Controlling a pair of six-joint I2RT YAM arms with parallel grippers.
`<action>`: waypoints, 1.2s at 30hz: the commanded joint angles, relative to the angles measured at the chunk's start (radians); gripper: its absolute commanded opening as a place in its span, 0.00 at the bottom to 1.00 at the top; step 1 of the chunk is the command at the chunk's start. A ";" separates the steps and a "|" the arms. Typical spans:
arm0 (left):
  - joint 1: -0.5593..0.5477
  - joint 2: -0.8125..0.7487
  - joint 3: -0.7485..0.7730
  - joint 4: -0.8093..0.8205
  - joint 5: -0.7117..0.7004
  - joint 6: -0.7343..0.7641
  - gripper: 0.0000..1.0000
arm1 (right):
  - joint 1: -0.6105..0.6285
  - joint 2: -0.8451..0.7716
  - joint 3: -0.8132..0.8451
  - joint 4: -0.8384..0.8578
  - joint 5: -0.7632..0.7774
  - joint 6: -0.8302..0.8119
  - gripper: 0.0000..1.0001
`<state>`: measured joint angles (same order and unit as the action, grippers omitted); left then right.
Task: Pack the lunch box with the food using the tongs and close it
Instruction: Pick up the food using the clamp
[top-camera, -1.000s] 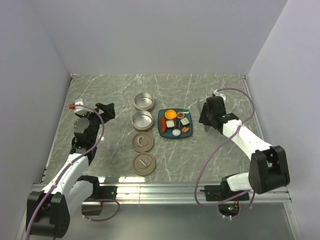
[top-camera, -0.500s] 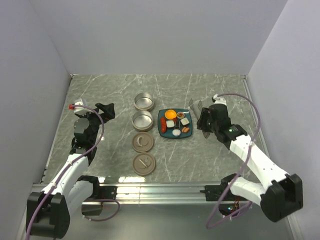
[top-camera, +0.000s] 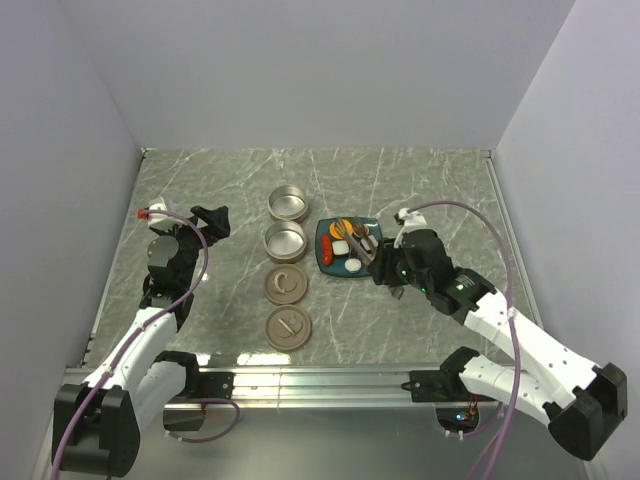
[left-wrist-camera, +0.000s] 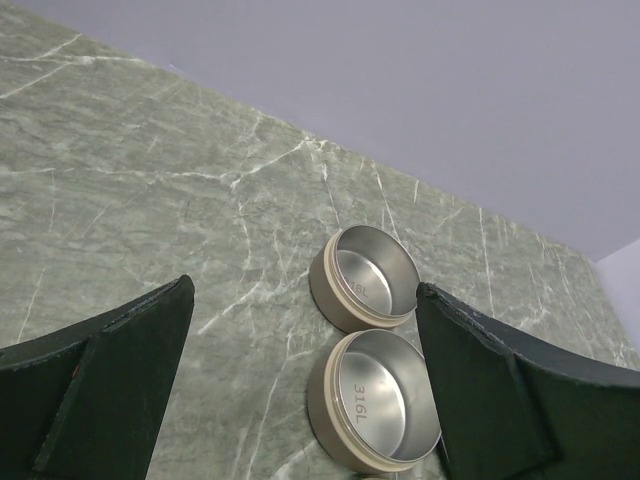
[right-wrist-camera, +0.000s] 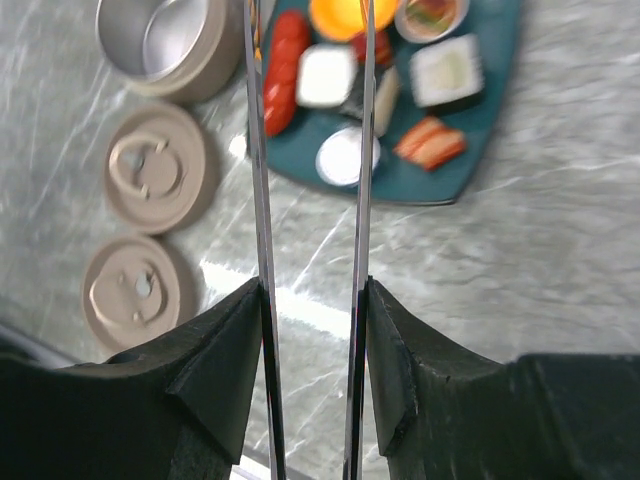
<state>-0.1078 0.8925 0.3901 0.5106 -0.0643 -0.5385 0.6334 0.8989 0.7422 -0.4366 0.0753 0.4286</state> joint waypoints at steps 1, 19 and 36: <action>0.003 -0.006 0.003 0.032 0.018 0.008 1.00 | 0.046 0.049 0.019 0.058 -0.023 -0.013 0.50; 0.003 -0.001 0.004 0.034 0.024 0.006 0.99 | 0.152 0.204 0.094 0.047 -0.022 -0.008 0.50; 0.003 -0.006 0.003 0.036 0.024 0.008 1.00 | 0.186 0.215 0.144 -0.013 0.083 0.018 0.50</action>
<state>-0.1078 0.8944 0.3901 0.5110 -0.0570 -0.5385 0.8101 1.1355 0.8337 -0.4553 0.1314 0.4351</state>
